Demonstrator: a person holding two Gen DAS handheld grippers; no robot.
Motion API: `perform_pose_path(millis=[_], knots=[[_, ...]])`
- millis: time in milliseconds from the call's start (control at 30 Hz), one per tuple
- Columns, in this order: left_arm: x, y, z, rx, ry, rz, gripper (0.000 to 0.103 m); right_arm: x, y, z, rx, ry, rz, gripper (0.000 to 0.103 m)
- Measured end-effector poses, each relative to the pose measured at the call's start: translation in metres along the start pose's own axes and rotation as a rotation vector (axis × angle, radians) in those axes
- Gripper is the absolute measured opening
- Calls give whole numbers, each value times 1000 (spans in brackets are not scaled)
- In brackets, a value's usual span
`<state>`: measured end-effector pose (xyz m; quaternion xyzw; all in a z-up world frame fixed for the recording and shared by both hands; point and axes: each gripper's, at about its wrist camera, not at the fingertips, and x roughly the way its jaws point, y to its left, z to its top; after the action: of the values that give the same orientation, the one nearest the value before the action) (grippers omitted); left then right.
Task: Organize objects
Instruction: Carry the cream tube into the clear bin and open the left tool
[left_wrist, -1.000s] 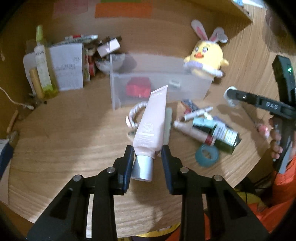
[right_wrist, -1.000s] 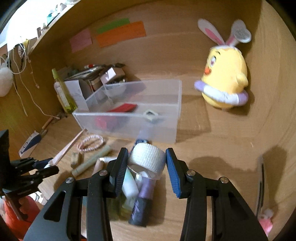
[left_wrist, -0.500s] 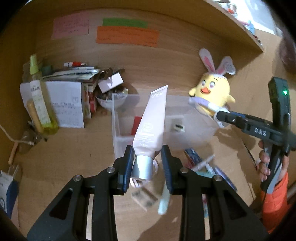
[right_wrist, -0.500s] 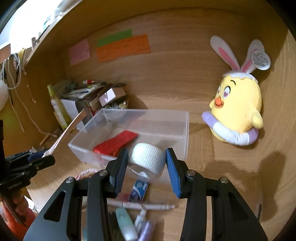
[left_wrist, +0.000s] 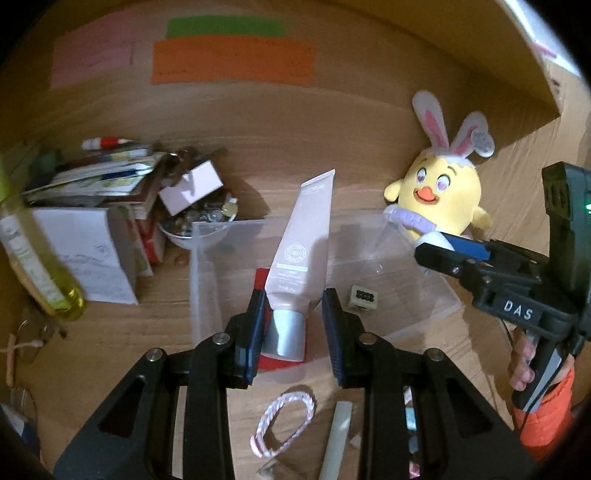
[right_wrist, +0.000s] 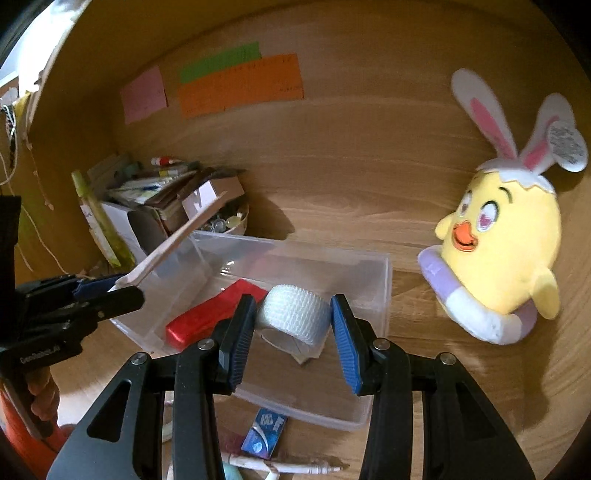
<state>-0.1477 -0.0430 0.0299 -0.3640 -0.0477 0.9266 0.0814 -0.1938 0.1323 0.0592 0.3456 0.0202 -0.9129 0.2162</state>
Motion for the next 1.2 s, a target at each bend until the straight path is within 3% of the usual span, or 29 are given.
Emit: perform_pose_path(millis=[333,633,833,933,1000,1200], knots=[[51,-7,3,33,155,-60,31,44,4,-7,-46,114,-8,38],[70,-5,0,40,229,-81,31,72,9,-14,-88,199,-17,38],[60,-5,-1,57,198,-71,33,74,11,-16,-102,220,-25,40],[48,-5,-1,61,166,-51,40,68,12,-15,-102,212,-28,46],[36,-6,0,69,127,-27,51,58,13,-14,-108,187,-42,55],[-5,-9,-7,105,18,49,71,15,17,-18,-126,102,-81,65]])
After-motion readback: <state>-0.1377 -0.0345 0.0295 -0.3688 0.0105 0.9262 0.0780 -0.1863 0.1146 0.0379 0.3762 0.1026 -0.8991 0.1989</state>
